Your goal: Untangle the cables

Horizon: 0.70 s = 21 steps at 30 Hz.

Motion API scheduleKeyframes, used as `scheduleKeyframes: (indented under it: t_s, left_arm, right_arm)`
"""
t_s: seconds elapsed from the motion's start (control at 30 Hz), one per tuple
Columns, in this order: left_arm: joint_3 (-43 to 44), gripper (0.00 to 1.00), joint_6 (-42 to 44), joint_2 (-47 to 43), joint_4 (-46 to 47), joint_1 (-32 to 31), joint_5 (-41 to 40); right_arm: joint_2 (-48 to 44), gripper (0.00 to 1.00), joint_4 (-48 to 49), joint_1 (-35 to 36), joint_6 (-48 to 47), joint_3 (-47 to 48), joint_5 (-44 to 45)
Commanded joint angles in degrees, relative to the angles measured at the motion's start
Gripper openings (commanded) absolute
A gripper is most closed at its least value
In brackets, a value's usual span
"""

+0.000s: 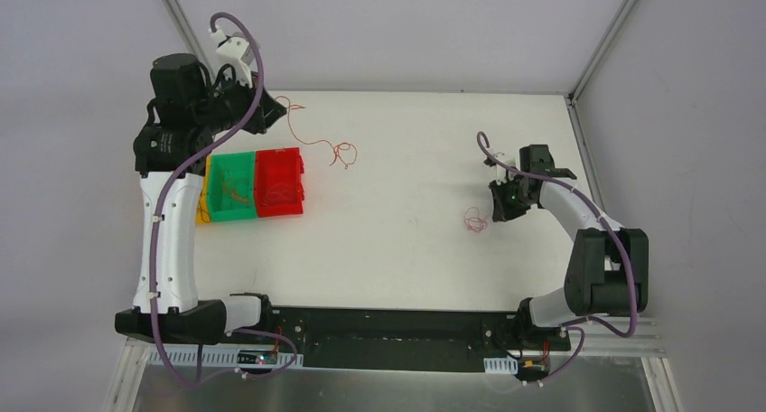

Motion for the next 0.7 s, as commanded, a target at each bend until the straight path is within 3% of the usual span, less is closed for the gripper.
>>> scheduleKeyframes:
  t_s: [0.0, 0.3, 0.47, 0.67]
  left_arm:
    - [3.2, 0.0, 5.8, 1.3, -10.7, 6.4, -1.1]
    - [1.9, 0.0, 7.6, 4.8, -14.2, 15.9, -3.9]
    - [1.1, 0.0, 7.7, 10.3, -14.2, 25.1, 0.2]
    - [-0.4, 0.0, 10.9, 16.1, -13.5, 28.5, -1.6]
  right_arm:
    - [-2.7, 0.0, -4.4, -0.2, 0.2, 3.9, -3.8]
    - [-3.8, 0.0, -7.5, -0.2, 4.2, 8.1, -8.0]
    - [-3.3, 0.0, -8.3, -0.1, 6.3, 9.3, -9.6]
    - [-3.4, 0.0, -8.1, 0.0, 8.2, 9.0, -10.8]
